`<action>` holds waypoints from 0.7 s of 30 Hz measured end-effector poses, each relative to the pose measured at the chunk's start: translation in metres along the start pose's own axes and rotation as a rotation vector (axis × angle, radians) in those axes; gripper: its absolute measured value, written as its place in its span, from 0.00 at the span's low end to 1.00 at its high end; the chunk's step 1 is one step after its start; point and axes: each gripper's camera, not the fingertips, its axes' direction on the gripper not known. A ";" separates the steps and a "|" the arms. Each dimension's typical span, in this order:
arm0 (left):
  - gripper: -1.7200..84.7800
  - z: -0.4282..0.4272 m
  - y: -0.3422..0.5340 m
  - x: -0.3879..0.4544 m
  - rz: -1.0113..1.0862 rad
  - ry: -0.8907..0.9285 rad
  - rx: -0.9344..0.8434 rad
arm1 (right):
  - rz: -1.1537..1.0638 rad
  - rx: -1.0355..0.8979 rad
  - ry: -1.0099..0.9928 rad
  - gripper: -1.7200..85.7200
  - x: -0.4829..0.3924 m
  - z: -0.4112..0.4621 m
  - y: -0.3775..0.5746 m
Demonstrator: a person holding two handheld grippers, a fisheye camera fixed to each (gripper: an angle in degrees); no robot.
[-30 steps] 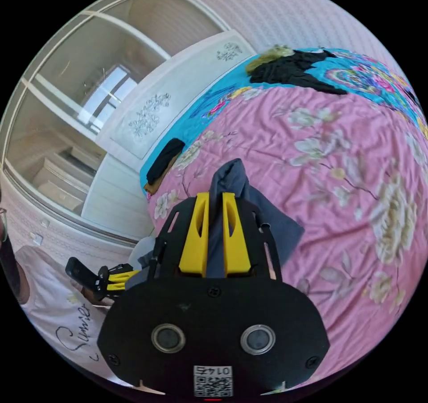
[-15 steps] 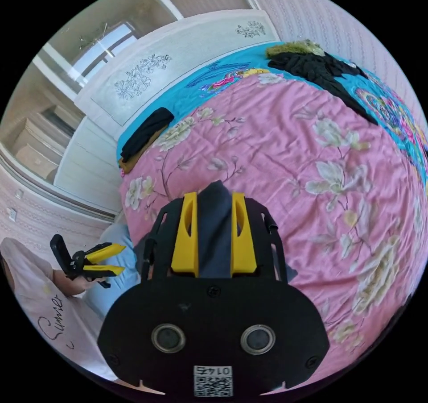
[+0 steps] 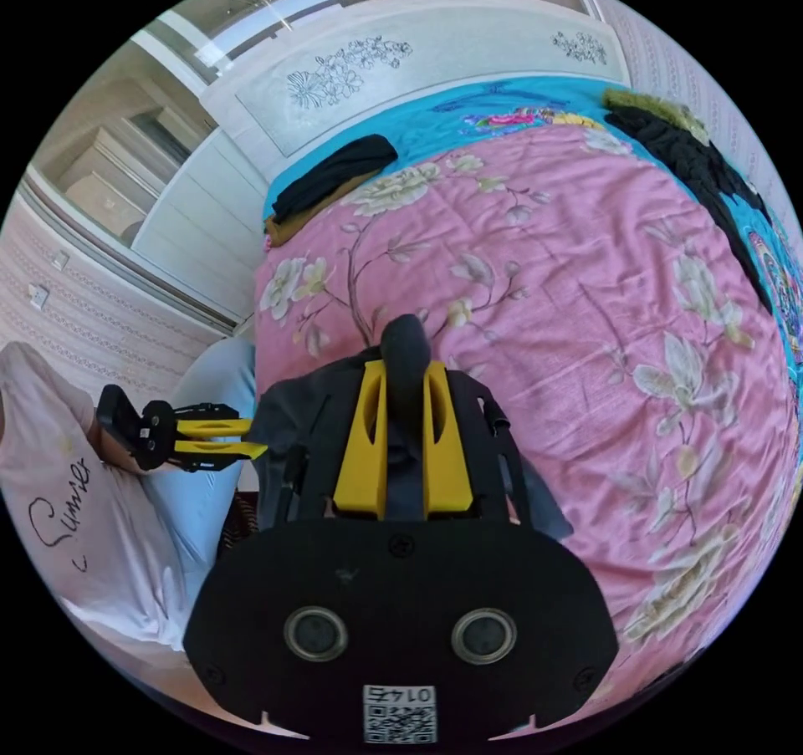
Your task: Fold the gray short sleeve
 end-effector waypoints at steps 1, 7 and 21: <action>0.07 -0.011 0.000 0.003 0.021 -0.006 0.046 | -0.007 0.039 0.012 0.10 -0.008 -0.014 0.005; 0.07 -0.088 0.008 0.005 0.077 0.070 0.244 | -0.104 0.222 0.000 0.10 -0.063 -0.095 0.001; 0.08 -0.173 -0.016 -0.239 -0.396 -0.314 0.486 | -0.165 0.118 0.007 0.15 -0.196 -0.039 -0.472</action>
